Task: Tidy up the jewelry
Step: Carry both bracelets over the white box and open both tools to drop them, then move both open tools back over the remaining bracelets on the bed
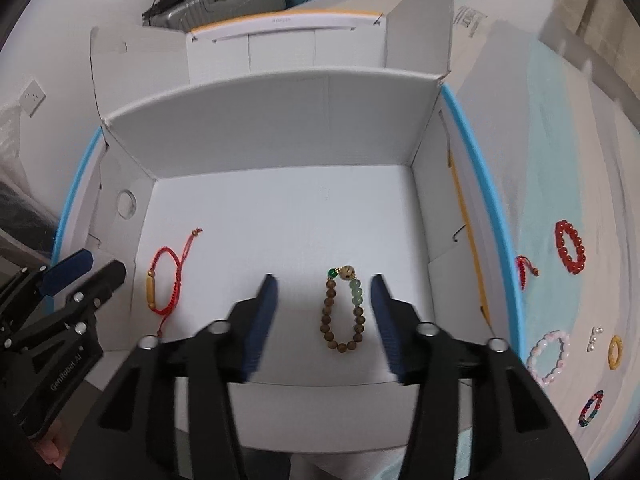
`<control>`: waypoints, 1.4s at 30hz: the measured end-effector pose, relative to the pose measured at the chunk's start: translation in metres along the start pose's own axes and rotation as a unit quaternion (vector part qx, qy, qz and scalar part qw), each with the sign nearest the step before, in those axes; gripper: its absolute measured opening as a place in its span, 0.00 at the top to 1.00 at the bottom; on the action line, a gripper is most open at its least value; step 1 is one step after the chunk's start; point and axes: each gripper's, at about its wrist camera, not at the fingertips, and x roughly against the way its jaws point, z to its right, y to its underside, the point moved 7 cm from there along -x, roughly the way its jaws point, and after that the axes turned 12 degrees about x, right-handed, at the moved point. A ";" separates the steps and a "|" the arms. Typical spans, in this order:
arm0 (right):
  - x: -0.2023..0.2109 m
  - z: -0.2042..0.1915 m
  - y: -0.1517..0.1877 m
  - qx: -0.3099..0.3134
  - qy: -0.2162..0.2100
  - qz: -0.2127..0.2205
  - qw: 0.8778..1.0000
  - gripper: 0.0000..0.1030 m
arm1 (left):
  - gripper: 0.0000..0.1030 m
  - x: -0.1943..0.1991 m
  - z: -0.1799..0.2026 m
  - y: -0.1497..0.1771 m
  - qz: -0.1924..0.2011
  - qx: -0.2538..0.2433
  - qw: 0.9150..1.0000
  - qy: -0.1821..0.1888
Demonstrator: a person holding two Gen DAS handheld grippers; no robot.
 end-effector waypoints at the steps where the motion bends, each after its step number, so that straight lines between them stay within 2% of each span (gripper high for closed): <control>1: 0.005 0.002 0.000 -0.002 0.002 0.007 1.000 0.42 | 0.44 0.003 0.000 0.000 0.003 0.001 1.000 0.000; 3: 0.013 0.004 -0.002 -0.003 0.005 0.019 1.000 0.32 | 0.31 0.009 0.001 0.000 0.011 0.001 1.000 0.001; 4: 0.019 0.005 -0.003 -0.002 0.008 0.031 0.999 0.24 | 0.29 0.013 0.002 0.000 0.018 -0.001 1.000 0.004; 6: 0.027 0.009 -0.003 0.000 0.016 0.044 0.999 0.17 | 0.21 0.019 0.004 0.002 0.023 0.000 1.000 0.008; 11: 0.044 0.020 0.002 -0.004 0.027 0.058 0.998 0.11 | 0.06 0.029 0.008 0.005 0.037 -0.003 0.999 0.008; 14: 0.053 0.028 0.007 -0.017 0.032 0.064 0.997 0.07 | 0.06 0.036 0.011 0.006 0.042 0.000 0.999 0.010; 24: 0.082 0.058 0.033 -0.043 0.052 0.076 0.995 0.07 | 0.06 0.063 0.039 0.015 0.056 -0.013 0.998 0.029; 34: 0.122 0.108 0.069 -0.077 0.087 0.091 0.989 0.07 | 0.06 0.088 0.093 0.031 0.067 -0.041 0.995 0.060; 42: 0.144 0.148 0.105 -0.101 0.115 0.096 0.983 0.07 | 0.06 0.105 0.148 0.051 0.075 -0.071 0.989 0.105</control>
